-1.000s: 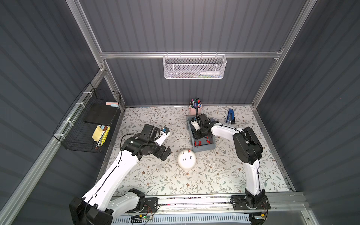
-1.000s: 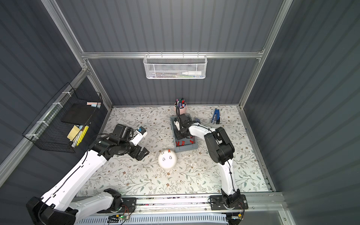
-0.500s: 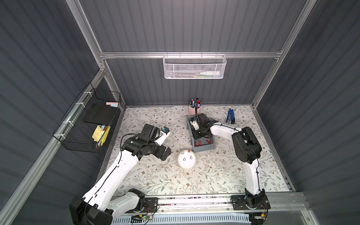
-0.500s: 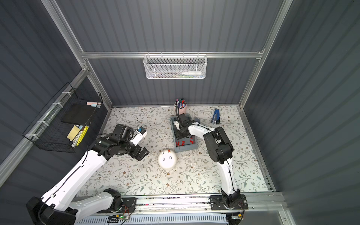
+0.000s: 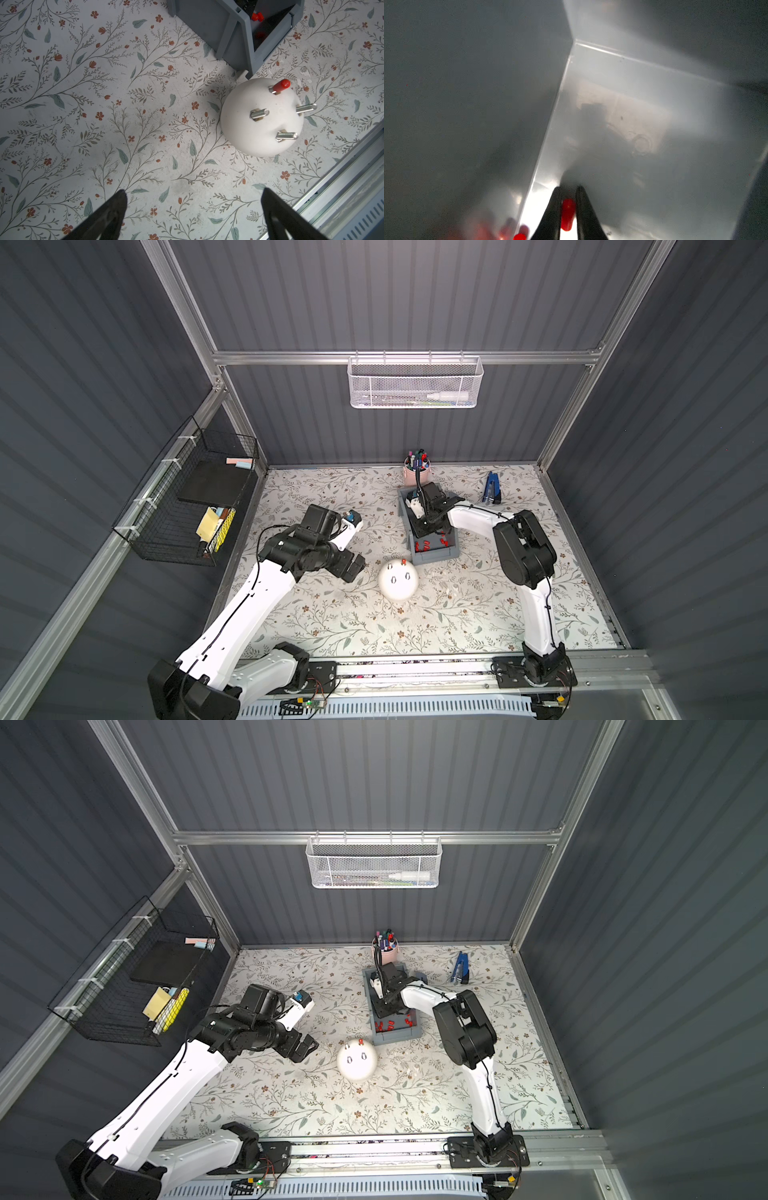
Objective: Cover the protruding screws with screw protection sleeves
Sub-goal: Pick up the screw protection sleeve from the storage box.
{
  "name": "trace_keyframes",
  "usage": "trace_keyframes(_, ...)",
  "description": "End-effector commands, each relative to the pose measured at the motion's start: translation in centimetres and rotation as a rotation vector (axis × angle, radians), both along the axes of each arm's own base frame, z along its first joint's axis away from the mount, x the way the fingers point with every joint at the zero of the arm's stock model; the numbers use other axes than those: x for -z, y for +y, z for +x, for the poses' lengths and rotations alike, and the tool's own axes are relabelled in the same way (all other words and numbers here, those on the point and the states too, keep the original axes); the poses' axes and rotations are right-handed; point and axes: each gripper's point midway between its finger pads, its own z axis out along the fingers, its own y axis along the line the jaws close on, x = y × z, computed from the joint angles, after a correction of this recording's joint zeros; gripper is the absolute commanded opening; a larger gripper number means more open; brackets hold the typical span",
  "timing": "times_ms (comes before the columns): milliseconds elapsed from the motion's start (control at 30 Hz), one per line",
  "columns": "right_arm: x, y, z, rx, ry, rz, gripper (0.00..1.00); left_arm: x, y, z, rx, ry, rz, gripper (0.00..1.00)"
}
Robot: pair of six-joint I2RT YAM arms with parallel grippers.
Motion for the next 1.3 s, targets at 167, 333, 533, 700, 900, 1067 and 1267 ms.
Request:
trace_keyframes(167,0.6,-0.4,-0.3,-0.008,0.023,-0.022,0.11,-0.4,0.0,-0.1,-0.005,-0.002,-0.010,0.99)
trace_keyframes(333,-1.4,-0.1,-0.2,-0.003,-0.016,0.021,0.07,-0.4,0.0,-0.1,-0.006,0.000,-0.011,1.00)
trace_keyframes(533,-5.2,0.1,-0.2,0.013,-0.097,0.100,0.05,-0.4,0.1,0.0,-0.011,-0.010,-0.011,1.00)
trace_keyframes(700,-8.2,-0.5,-0.8,0.035,-0.160,0.141,0.05,-0.5,-0.3,0.0,-0.014,-0.004,-0.037,1.00)
trace_keyframes(900,-12.7,-1.7,-2.9,0.086,-0.266,0.250,0.05,-0.6,-1.6,-0.1,-0.001,0.024,-0.115,0.99)
trace_keyframes(1067,-19.1,-0.6,-6.7,0.008,-0.367,0.526,0.05,-1.5,-3.7,-0.5,0.053,0.043,-0.238,0.99)
trace_keyframes(1267,-27.1,1.2,-12.3,-0.181,-0.517,0.818,0.06,-4.4,-6.8,-2.2,0.214,0.028,-0.441,0.95)
